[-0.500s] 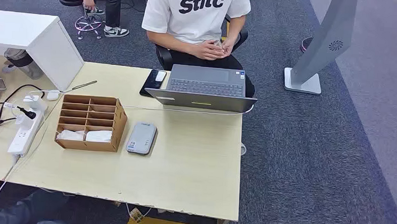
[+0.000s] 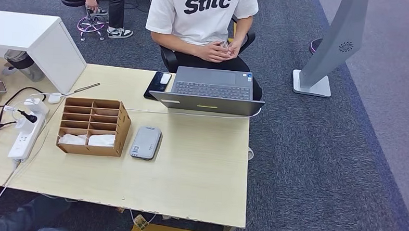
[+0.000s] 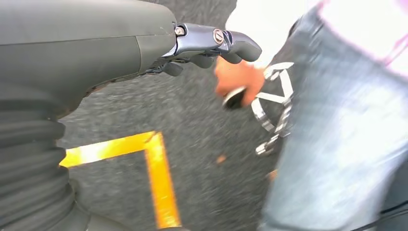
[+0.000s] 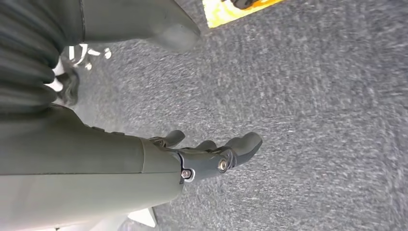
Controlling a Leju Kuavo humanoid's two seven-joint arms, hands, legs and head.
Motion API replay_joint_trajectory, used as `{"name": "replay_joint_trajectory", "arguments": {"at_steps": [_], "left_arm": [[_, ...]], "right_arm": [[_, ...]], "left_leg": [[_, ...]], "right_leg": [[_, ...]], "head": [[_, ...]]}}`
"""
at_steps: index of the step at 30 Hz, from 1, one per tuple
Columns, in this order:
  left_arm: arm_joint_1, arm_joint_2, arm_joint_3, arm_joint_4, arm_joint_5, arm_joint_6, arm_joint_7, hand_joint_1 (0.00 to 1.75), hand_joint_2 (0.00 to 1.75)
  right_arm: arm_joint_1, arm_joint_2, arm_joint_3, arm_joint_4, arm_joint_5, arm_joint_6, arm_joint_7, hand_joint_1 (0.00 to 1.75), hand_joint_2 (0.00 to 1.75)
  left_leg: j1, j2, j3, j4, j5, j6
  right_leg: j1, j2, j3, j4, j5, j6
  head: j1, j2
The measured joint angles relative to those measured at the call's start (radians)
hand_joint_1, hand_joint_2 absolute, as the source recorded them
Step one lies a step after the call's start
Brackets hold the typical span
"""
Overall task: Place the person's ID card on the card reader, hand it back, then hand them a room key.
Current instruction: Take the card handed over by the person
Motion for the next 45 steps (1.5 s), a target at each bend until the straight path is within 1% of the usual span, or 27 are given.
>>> {"name": "replay_joint_trajectory", "arguments": {"at_steps": [4, 8, 16, 22, 27, 31, 36, 45], "left_arm": [[-0.003, -0.022, 0.018, -0.122, 0.017, 0.021, -0.051, 0.0, 1.75], [0.016, -0.036, -0.002, -0.251, 0.052, 0.034, -0.08, 0.0, 1.75], [0.081, -0.042, -0.112, -0.503, 0.112, 0.032, -0.103, 0.0, 1.75], [0.127, -0.038, -0.215, -0.696, 0.12, -0.029, -0.111, 0.0, 1.75], [0.138, -0.019, -0.339, -0.837, 0.098, -0.093, -0.111, 0.0, 1.75], [0.119, 0.008, -0.458, -0.906, 0.058, -0.129, -0.097, 0.0, 1.75], [0.064, 0.057, -0.602, -0.935, -0.011, -0.159, -0.05, 0.0, 1.75], [-0.07, 0.148, -0.861, -0.937, -0.146, -0.202, 0.055, 0.0, 1.75]], "right_arm": [[-0.001, 0.004, 0.014, 0.006, 0.021, 0.028, 0.043, 0.0, 1.75], [0.0, 0.011, 0.025, 0.011, 0.037, 0.049, 0.076, 0.0, 1.75], [-0.001, 0.021, 0.043, 0.017, 0.057, 0.076, 0.105, 0.0, 1.75], [-0.001, 0.026, 0.053, 0.019, 0.071, 0.099, 0.125, 0.0, 1.75], [-0.001, 0.029, 0.064, 0.02, 0.083, 0.119, 0.146, 0.0, 1.75], [-0.001, 0.03, 0.072, 0.022, 0.093, 0.135, 0.163, 0.0, 1.75], [-0.002, 0.03, 0.077, 0.023, 0.102, 0.153, 0.179, 0.0, 1.75], [-0.002, 0.031, 0.094, 0.023, 0.124, 0.185, 0.204, 0.0, 1.75]], "left_leg": [[0.0, 0.0, 0.0, 0.0, 0.0, 0.0], [0.0, 0.0, 0.0, 0.0, 0.0, 0.0], [0.0, 0.0, 0.0, 0.0, 0.0, 0.0], [0.0, 0.0, 0.0, 0.0, 0.0, 0.0], [0.0, 0.0, 0.001, 0.0, 0.0, 0.0], [0.0, 0.0, 0.001, 0.0, 0.0, 0.0], [0.0, 0.0, 0.002, 0.0, 0.001, -0.001], [0.0, 0.0, 0.002, 0.0, 0.001, -0.002]], "right_leg": [[0.0, 0.0, 0.0, 0.0, 0.0, 0.0], [0.0, 0.0, 0.0, 0.0, 0.0, 0.0], [0.0, 0.0, 0.0, 0.0, -0.001, -0.001], [0.0, 0.0, 0.0, 0.0, -0.001, -0.001], [0.0, 0.0, 0.0, 0.0, 0.0, -0.001], [0.0, 0.0, 0.0, 0.0, 0.0, -0.001], [0.0, 0.0, 0.0, 0.0, 0.0, -0.001], [0.0, 0.001, 0.0, 0.0, 0.001, -0.001]], "head": [[0.0, 0.0], [0.0, 0.0], [0.0, 0.0], [0.0, 0.0], [0.0, 0.0], [0.0, 0.0], [0.0, 0.0], [0.0, 0.0]]}}
